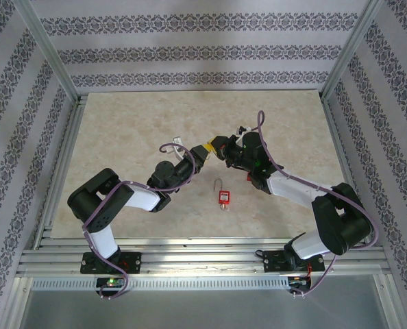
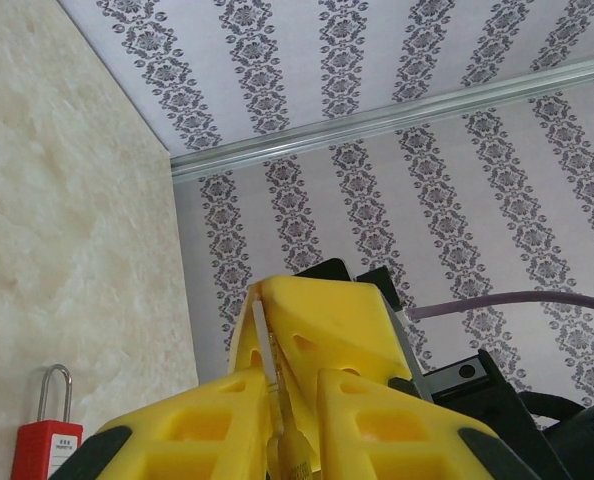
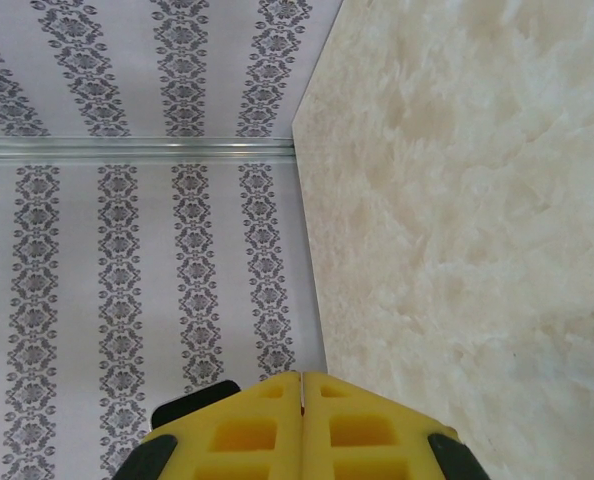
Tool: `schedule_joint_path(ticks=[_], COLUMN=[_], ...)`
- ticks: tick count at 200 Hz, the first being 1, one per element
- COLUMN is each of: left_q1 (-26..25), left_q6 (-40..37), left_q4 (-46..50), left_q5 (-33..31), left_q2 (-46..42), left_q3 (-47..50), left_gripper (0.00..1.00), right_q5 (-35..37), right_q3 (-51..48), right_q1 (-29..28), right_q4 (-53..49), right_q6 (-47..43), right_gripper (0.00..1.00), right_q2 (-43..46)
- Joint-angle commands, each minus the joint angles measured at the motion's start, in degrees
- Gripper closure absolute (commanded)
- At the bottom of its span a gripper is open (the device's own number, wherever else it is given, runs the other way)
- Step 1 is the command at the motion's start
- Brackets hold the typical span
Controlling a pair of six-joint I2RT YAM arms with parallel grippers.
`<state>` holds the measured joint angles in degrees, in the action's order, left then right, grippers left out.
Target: Unlock with the key
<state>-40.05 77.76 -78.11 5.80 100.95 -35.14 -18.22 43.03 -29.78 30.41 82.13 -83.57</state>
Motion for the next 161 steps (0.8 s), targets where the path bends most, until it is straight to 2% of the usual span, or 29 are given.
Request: schedule_joint_path(ticks=[1,30,41,62,87,113,126,141,161], left_q1=[-0.9,-0.8,-0.8,-0.8,-0.5,0.4,1.5,3.8,5.9], left_q6=[0.7,0.6,0.8,0.9,0.9,1.1,0.2,-0.8,-5.7], left_q4=[-3.7,-3.7,-3.7,-3.7,-3.7,-3.7,-3.6,-2.6,4.2], left_q5=[0.7,0.6,0.7,1.1,1.0,2.3,5.7,13.9,25.1], left_q2=[-0.5,-1.0,-0.9,-0.7,-0.7,-1.0,-1.4,-1.5,-3.2], left_q3=[0.9,1.4,1.4,1.5,2.0,2.4,2.0,0.4,-1.2], left_gripper=[0.80,0.78,0.83,0.88,1.00,1.00,1.00,1.00,1.00], right_q5=[1.7,1.8,1.7,2.0,2.1,2.2,1.2,-1.6,-4.6], right_q3=[1.6,1.6,1.5,1.2,0.7,-0.1,-0.3,-0.4,-1.3], right_q1=[-0.3,-0.4,-0.4,-0.4,-0.5,-0.3,0.0,1.4,3.2], right_q4=[-0.8,-1.1,-1.0,-1.2,-1.2,-1.1,-1.0,-2.7,-5.5], right_q6=[-1.4,-1.5,-1.5,-1.6,-1.6,-2.0,-3.2,-5.6,-9.1], right_gripper=[1.00,1.00,1.00,1.00,1.00,1.00,1.00,0.78,0.69], right_q2=[1.4,1.4,1.5,2.0,2.5,3.7,4.5,5.9,8.7])
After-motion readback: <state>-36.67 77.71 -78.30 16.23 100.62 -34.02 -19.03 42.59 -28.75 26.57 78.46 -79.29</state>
